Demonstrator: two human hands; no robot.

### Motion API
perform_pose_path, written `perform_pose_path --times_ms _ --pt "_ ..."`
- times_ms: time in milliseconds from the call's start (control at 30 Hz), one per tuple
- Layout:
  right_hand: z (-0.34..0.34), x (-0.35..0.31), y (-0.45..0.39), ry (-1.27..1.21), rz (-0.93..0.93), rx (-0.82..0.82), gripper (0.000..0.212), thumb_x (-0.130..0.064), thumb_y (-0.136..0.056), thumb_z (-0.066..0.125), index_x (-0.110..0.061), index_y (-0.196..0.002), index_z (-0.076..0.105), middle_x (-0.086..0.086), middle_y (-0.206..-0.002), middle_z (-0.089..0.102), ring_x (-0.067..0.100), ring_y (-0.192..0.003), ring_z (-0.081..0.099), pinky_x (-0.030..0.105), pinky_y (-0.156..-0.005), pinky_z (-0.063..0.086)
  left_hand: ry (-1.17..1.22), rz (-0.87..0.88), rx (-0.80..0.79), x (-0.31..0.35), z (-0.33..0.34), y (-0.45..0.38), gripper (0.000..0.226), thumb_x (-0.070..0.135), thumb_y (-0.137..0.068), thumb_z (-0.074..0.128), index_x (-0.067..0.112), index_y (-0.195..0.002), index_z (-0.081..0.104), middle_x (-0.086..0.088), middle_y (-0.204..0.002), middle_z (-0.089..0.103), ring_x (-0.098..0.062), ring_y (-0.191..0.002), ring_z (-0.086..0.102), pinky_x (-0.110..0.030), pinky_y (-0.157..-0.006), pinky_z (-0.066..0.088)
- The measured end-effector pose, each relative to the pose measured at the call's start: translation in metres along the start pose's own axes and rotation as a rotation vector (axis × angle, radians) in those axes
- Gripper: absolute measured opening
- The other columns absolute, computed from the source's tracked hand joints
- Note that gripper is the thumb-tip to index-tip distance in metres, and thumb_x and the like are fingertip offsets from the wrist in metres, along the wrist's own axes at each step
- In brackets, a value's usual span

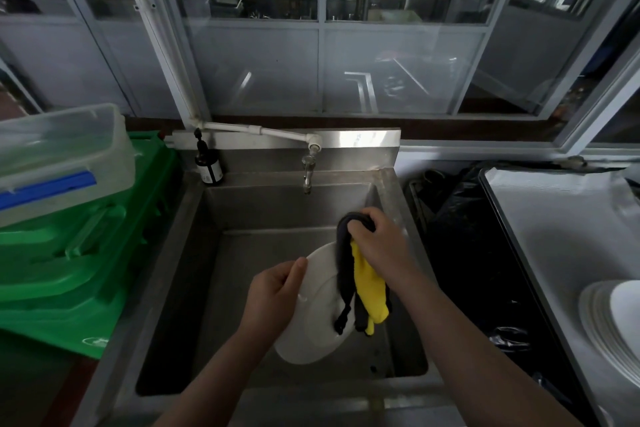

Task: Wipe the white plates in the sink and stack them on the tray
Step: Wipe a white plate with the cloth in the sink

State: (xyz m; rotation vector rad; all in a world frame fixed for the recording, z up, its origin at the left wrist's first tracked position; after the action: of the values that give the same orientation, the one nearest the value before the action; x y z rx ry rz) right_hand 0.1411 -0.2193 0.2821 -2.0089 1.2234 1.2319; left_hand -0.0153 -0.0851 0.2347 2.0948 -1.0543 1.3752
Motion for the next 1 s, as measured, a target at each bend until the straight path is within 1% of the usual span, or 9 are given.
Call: perform_pose_path --times_ms 67,200,300,433,600,733,867,933,1000 --pt "0.002 -0.006 0.002 0.018 -0.054 -0.028 0.01 -0.023 -0.09 0.059 -0.017 -0.096 0.063 0.0 -0.088 0.064 0.007 -0.078 0.056 0.016 -0.06 0.041 0.006 0.004 -0.011 0.0 0.001 0.001 0.048 0.032 -0.102 0.052 -0.001 -0.069 0.063 -0.014 -0.057 0.056 -0.011 -0.05 0.05 -0.027 -0.051 0.037" --pt "0.013 -0.016 0.015 0.027 -0.161 -0.063 0.012 -0.018 -0.085 0.062 -0.019 -0.096 0.065 -0.006 -0.083 0.066 -0.007 -0.074 0.056 0.008 -0.06 0.041 0.022 -0.005 0.008 -0.003 -0.001 0.0 0.05 0.031 -0.101 0.053 -0.003 -0.065 0.056 0.0 -0.05 0.045 -0.007 -0.049 0.044 -0.027 -0.05 0.032" --pt "0.026 -0.02 0.026 0.077 -0.273 -0.072 0.015 -0.025 -0.079 0.06 -0.029 -0.094 0.063 -0.012 -0.083 0.064 0.0 -0.08 0.059 0.022 -0.071 0.049 0.079 -0.044 0.035 -0.008 -0.004 0.0 0.052 0.032 -0.102 0.053 -0.006 -0.066 0.052 -0.009 -0.052 0.045 -0.012 -0.051 0.044 -0.029 -0.052 0.032" --pt "0.04 -0.024 0.039 0.13 -0.367 -0.105 0.021 -0.034 -0.075 0.055 -0.029 -0.095 0.06 -0.015 -0.083 0.061 0.004 -0.08 0.058 0.033 -0.072 0.051 0.155 -0.098 0.066 -0.01 -0.007 0.0 0.051 0.031 -0.103 0.052 -0.007 -0.07 0.055 -0.011 -0.056 0.049 -0.015 -0.055 0.046 -0.032 -0.056 0.034" --pt "0.05 -0.026 0.051 0.107 -0.445 -0.131 0.023 -0.021 -0.079 0.061 -0.026 -0.102 0.062 -0.018 -0.095 0.061 0.005 -0.092 0.059 0.023 -0.082 0.049 0.252 -0.143 0.056 -0.01 -0.009 0.001 0.05 0.034 -0.104 0.048 -0.006 -0.079 0.064 -0.031 -0.072 0.058 -0.024 -0.059 0.054 -0.036 -0.058 0.042" --pt "0.055 -0.021 0.056 0.113 -0.433 -0.158 0.018 -0.022 -0.081 0.061 -0.024 -0.099 0.06 -0.019 -0.088 0.057 0.001 -0.084 0.056 0.013 -0.074 0.043 0.268 -0.193 0.075 -0.013 -0.007 0.003 0.054 0.04 -0.103 0.046 -0.005 -0.08 0.064 -0.029 -0.073 0.06 -0.03 -0.059 0.058 -0.038 -0.058 0.046" --pt "0.064 -0.014 0.066 0.152 -0.41 -0.234 0.023 -0.023 -0.081 0.061 -0.024 -0.105 0.059 -0.019 -0.091 0.057 -0.008 -0.084 0.053 0.003 -0.072 0.035 0.329 -0.293 0.153 -0.021 -0.011 0.004 0.06 0.045 -0.102 0.048 -0.012 -0.084 0.057 -0.031 -0.071 0.056 -0.025 -0.061 0.053 -0.037 -0.059 0.043" --pt "0.069 -0.01 0.07 0.156 -0.409 -0.263 0.024 -0.025 -0.081 0.06 -0.023 -0.105 0.059 -0.017 -0.092 0.059 -0.004 -0.085 0.054 0.006 -0.072 0.039 0.361 -0.332 0.183 -0.023 -0.014 0.006 0.062 0.046 -0.102 0.048 -0.013 -0.088 0.057 -0.024 -0.07 0.058 -0.025 -0.062 0.054 -0.037 -0.059 0.044" --pt "0.074 -0.005 0.074 0.16 -0.396 -0.294 0.024 -0.029 -0.08 0.058 -0.02 -0.103 0.059 -0.011 -0.092 0.062 0.005 -0.085 0.057 0.019 -0.073 0.047 0.397 -0.353 0.206 -0.024 -0.017 0.007 0.061 0.047 -0.101 0.049 -0.012 -0.09 0.058 -0.028 -0.073 0.06 -0.028 -0.063 0.057 -0.038 -0.059 0.047"
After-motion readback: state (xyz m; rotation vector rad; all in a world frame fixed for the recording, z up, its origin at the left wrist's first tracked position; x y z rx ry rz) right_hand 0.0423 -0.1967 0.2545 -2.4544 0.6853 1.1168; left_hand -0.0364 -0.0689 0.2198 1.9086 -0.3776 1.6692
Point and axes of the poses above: each hand's wrist, its own y-axis away from the middle knuckle, its own z-axis out of the palm, x = y × z, the point moved 7 cm from there along -y, towards the middle knuckle
